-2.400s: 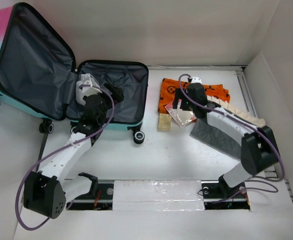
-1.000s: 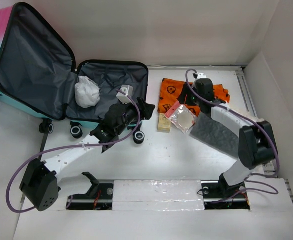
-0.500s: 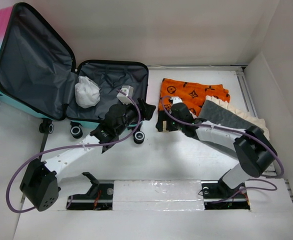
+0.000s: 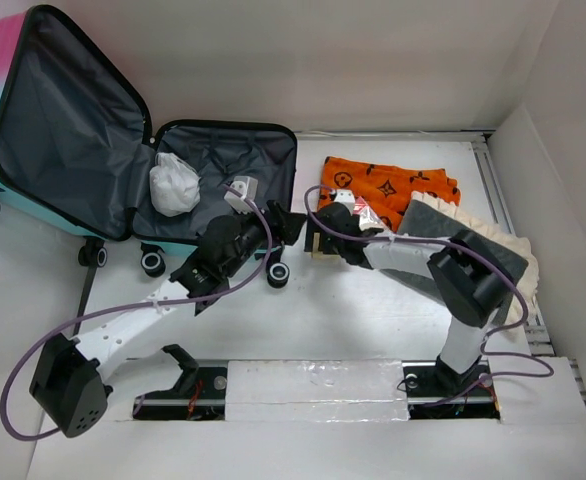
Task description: Pack the luggage
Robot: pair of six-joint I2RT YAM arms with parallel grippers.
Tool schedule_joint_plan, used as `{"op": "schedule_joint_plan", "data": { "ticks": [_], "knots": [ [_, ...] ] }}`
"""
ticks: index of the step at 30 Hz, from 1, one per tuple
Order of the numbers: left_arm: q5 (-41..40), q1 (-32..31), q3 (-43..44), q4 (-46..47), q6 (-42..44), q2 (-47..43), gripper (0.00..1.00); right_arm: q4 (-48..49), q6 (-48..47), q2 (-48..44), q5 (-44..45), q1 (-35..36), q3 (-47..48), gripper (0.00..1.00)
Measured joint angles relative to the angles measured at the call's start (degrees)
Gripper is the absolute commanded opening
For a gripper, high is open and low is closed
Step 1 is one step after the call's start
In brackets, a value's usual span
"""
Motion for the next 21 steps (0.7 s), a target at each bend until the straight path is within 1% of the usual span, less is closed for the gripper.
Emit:
{"op": "schedule_joint_plan", "data": {
  "ticks": [1, 2, 3, 4, 6, 7, 11, 14, 17, 19, 21],
  "knots": [
    [-0.1, 0.0, 0.0, 0.0, 0.0, -0.5, 0.69, 0.0, 0.4, 1.1, 0.5, 0.3, 0.5, 0.88],
    [-0.3, 0.0, 0.0, -0.2, 0.0, -1.1, 0.69, -0.1, 0.7, 2.0, 1.1, 0.6, 0.7, 0.84],
    [-0.5, 0.0, 0.0, -0.4, 0.1, -1.6, 0.69, -0.2, 1.2, 2.6, 1.6, 1.0, 0.7, 0.82],
    [-0.9, 0.0, 0.0, -0.5, 0.1, -2.2, 0.69, -0.6, 1.6, 3.1, 2.3, 1.4, 0.7, 0.82],
    [-1.6, 0.0, 0.0, -0.7, 0.1, -3.2, 0.69, -0.8, 2.1, 3.0, 3.5, 2.1, 0.7, 0.67],
    [-2.0, 0.0, 0.0, -0.9, 0.2, -3.7, 0.69, -0.8, 2.5, 2.8, 3.9, 2.4, 0.6, 0.63],
    [-4.0, 0.0, 0.0, -1.3, 0.2, -5.8, 0.69, -1.3, 3.0, -1.4, 4.6, 3.2, -1.9, 0.58],
    [-6.2, 0.0, 0.0, -2.5, 0.0, -7.8, 0.69, -3.3, 2.3, -8.4, 4.5, 3.6, -3.7, 0.58],
    [-9.2, 0.0, 0.0, -3.6, -0.8, -10.8, 0.72, -3.5, 0.3, -14.9, 3.1, 3.7, -2.5, 0.58],
    [-11.5, 0.0, 0.0, -3.8, -1.4, -13.3, 0.72, -3.3, -1.3, -15.6, -1.0, 3.8, 2.1, 0.6],
    [-13.8, 0.0, 0.0, -3.8, -2.2, -15.7, 0.73, -2.1, -2.5, -12.7, -6.1, 4.1, 9.3, 0.66]
  ]
}}
